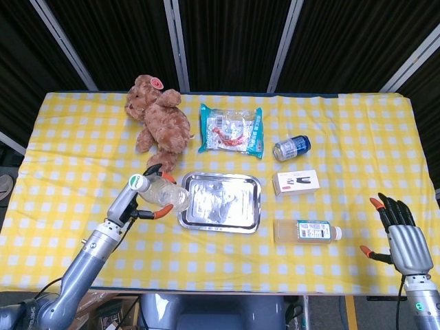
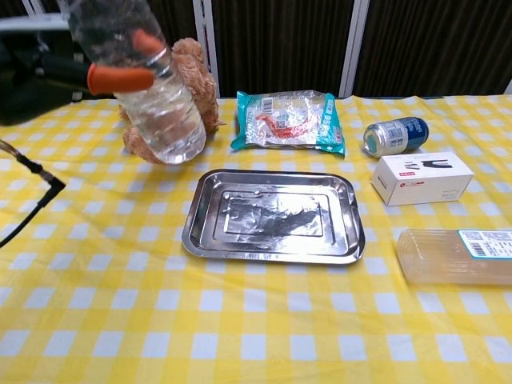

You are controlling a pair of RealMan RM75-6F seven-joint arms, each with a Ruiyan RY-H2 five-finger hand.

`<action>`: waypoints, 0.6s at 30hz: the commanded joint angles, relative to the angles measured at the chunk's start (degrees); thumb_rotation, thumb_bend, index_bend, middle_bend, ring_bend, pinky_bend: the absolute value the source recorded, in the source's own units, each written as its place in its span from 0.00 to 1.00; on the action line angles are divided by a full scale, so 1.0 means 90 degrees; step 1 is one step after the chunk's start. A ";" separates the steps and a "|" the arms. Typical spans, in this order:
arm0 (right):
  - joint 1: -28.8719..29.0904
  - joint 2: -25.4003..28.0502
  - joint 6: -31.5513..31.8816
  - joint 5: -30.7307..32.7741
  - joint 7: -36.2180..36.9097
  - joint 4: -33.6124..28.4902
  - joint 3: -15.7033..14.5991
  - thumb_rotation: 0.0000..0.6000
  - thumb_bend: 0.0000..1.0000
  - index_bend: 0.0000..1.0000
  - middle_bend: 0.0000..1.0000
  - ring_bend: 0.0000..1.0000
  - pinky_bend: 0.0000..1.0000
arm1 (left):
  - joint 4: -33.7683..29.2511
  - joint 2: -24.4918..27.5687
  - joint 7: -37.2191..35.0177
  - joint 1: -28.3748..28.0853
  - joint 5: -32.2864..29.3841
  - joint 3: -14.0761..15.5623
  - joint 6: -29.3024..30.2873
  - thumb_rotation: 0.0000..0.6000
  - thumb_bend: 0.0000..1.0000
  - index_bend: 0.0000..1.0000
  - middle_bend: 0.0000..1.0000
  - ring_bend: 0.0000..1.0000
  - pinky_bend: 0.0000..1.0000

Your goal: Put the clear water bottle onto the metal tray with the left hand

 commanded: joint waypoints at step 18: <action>-0.0006 0.0012 0.0033 -0.0040 -0.0033 -0.0039 -0.0017 1.00 0.05 0.10 0.00 0.00 0.00 | 0.0459 0.0406 0.0012 0.0142 -0.0483 0.0391 -0.0025 1.00 0.41 0.49 0.51 0.04 0.03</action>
